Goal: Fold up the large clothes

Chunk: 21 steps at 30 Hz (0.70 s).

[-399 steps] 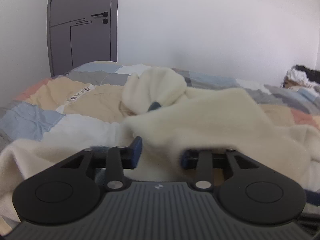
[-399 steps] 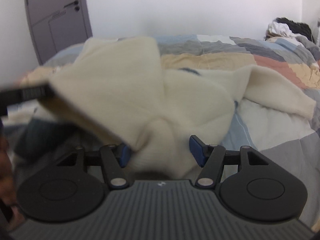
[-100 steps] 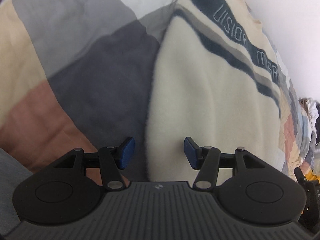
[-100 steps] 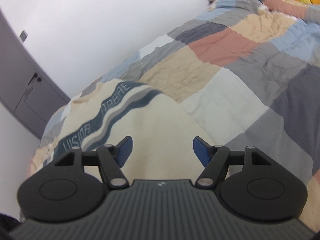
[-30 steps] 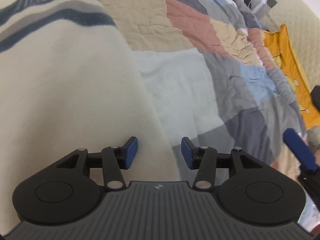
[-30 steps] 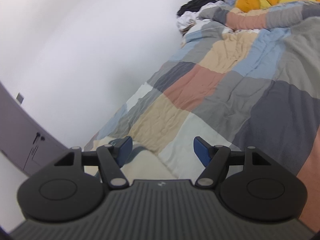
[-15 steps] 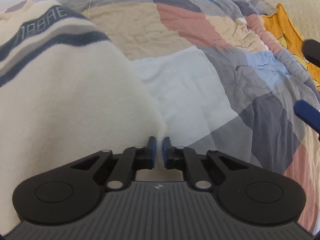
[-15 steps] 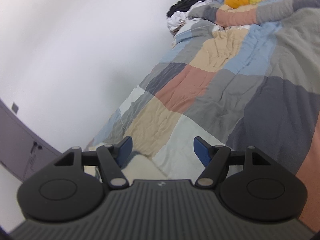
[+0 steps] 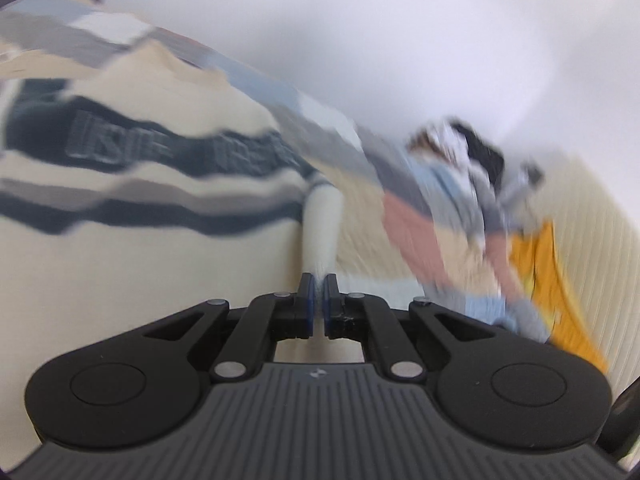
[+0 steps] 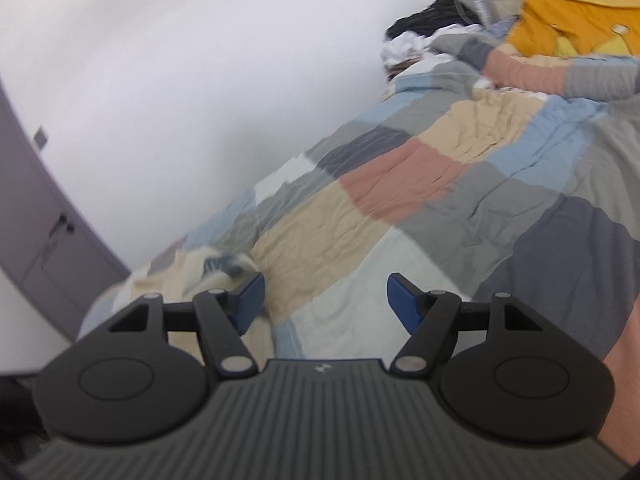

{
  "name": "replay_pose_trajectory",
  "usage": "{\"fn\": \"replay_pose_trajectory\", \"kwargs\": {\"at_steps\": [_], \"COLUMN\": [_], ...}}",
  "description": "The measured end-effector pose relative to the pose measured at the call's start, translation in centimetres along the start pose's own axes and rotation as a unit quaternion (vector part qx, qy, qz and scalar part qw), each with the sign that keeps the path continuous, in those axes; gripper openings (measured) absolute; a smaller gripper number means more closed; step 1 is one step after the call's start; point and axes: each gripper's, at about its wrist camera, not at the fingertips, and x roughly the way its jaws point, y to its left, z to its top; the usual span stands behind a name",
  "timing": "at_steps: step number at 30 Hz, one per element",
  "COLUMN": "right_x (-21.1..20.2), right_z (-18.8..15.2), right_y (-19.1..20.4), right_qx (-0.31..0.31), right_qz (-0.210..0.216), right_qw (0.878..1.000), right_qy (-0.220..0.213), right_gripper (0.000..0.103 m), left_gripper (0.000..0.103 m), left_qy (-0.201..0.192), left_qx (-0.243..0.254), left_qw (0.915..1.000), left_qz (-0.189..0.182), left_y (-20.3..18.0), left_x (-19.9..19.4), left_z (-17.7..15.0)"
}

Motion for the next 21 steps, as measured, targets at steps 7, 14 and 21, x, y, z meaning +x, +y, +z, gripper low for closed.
{"fn": "replay_pose_trajectory", "kwargs": {"at_steps": [7, 14, 21], "right_x": [3.5, 8.1, 11.4], "right_z": [-2.5, -6.1, -8.5], "right_y": [3.3, 5.2, 7.2], "right_qx": [-0.059, -0.051, -0.087], "right_qz": [0.034, 0.054, 0.021], "right_qw": [0.991, 0.971, 0.961], "right_qy": [0.118, 0.228, 0.262], "right_gripper": [0.071, 0.070, 0.069], "left_gripper": [0.005, 0.005, 0.005], "left_qy": [-0.035, -0.025, -0.018], "left_qx": [-0.088, -0.166, -0.190], "left_qw": [0.9954, 0.9857, 0.9816], "left_qz": [0.014, 0.015, 0.007], "left_y": [8.4, 15.0, 17.4], "left_x": [-5.0, -5.1, -4.5], "left_z": [0.5, -0.7, -0.8]}}
